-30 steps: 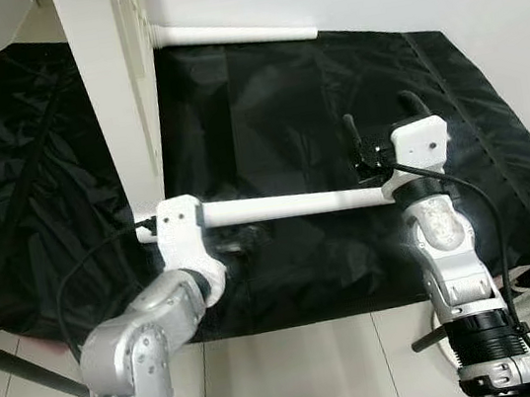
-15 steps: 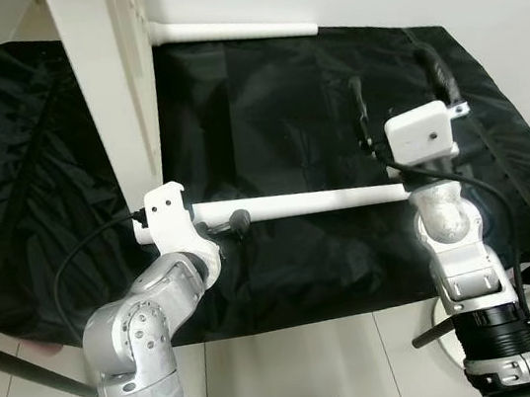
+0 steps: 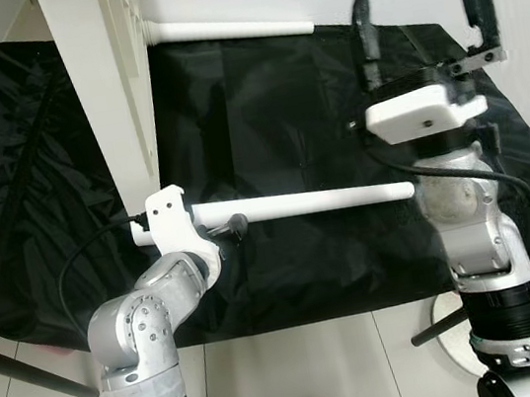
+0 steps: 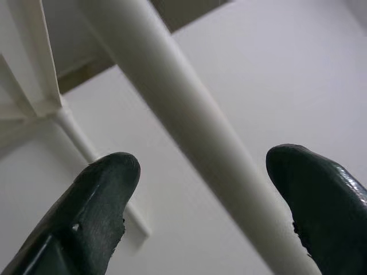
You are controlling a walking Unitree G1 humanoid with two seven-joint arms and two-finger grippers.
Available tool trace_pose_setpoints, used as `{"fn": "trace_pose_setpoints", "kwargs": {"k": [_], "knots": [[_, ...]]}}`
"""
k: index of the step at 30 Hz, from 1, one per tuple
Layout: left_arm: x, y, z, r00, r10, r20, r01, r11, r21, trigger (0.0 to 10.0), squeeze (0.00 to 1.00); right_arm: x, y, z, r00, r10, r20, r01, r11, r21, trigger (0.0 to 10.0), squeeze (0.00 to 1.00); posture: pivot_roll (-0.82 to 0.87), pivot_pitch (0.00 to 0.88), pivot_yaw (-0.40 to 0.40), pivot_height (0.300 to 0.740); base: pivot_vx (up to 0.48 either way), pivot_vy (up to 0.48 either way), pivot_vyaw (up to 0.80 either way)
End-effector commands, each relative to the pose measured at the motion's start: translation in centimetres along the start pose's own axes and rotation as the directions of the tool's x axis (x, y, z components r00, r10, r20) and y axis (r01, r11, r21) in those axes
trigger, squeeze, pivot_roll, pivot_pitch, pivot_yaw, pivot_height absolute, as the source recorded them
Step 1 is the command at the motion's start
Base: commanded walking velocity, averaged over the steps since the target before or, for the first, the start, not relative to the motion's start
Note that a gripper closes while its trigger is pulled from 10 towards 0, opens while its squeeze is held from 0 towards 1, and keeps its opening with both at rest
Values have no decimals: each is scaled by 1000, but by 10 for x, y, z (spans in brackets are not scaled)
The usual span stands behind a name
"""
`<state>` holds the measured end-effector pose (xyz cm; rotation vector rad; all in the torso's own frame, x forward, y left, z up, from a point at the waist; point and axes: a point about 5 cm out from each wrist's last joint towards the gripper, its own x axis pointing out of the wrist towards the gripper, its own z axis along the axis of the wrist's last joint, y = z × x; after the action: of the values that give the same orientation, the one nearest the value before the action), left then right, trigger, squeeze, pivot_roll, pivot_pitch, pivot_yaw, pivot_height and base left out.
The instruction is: Building children table
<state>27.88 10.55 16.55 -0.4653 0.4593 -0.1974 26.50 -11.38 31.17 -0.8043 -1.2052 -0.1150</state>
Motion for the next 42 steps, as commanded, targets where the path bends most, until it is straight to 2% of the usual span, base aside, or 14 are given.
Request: {"fn": "trace_pose_setpoints", "kwargs": {"k": [1,6,8,13,18,25,28,36,37,38,39,40,42], "knots": [[3,-9,-9,999,-32,-27,30,997,-70,10000,0,0,-1,0,1000,6,15,-6,1000,-16,10000,0,27,124,-55,740,0,0,0],[3,-9,-7,999,-31,-18,30,997,-70,10000,0,10,-1,1,999,-7,40,8,999,-32,10000,0,33,122,-60,740,0,0,0],[3,-10,-7,999,-37,-15,36,997,-66,10000,0,20,-2,-1,999,-21,47,23,998,-53,10000,0,36,120,-66,740,0,0,0],[3,-11,-6,999,-38,-14,37,997,-66,10000,0,23,-3,-2,999,-26,45,29,998,-61,10000,0,37,118,-68,740,0,0,0],[3,-11,-5,999,-39,-3,39,997,-73,10000,0,39,-4,-11,999,-33,-32,29,992,-120,10000,0,31,122,-72,740,0,0,0],[3,-12,-4,999,-41,-1,40,996,-77,10000,0,49,-3,-14,998,-37,-44,30,989,-143,10000,0,28,123,-72,740,0,0,0],[3,-12,-4,999,-41,1,41,996,-81,10000,0,58,3,-15,998,-16,-52,8,986,-164,10000,0,28,124,-74,740,0,0,0],[4,-14,-7,999,-42,-6,42,995,-92,10000,0,67,12,-22,991,57,-122,-76,984,-159,10000,0,25,121,-80,740,0,0,0],[5,-15,-7,999,-44,-7,43,995,-94,10000,0,67,13,-23,988,63,-138,-84,984,-155,7765,0,23,120,-80,740,0,0,0],[5,-15,-7,999,-44,-7,43,995,-94,10000,0,67,13,-23,988,63,-138,-84,984,-155,7765,0,23,120,-80,740,0,0,0],[6,-16,-7,999,-45,-8,44,994,-97,10000,0,68,14,-24,986,76,-149,-96,986,-136,3608,0,23,120,-80,740,0,0,0],[7,-17,-6,999,-48,-3,48,994,-102,10000,0,68,13,-25,985,68,-159,-88,988,-125,0,0,22,117,-81,740,0,0,0],[8,-19,-6,999,-54,0,54,993,-102,10000,0,69,12,-25,984,62,-170,-81,990,-112,0,0,23,116,-82,740,0,0,0]]}}
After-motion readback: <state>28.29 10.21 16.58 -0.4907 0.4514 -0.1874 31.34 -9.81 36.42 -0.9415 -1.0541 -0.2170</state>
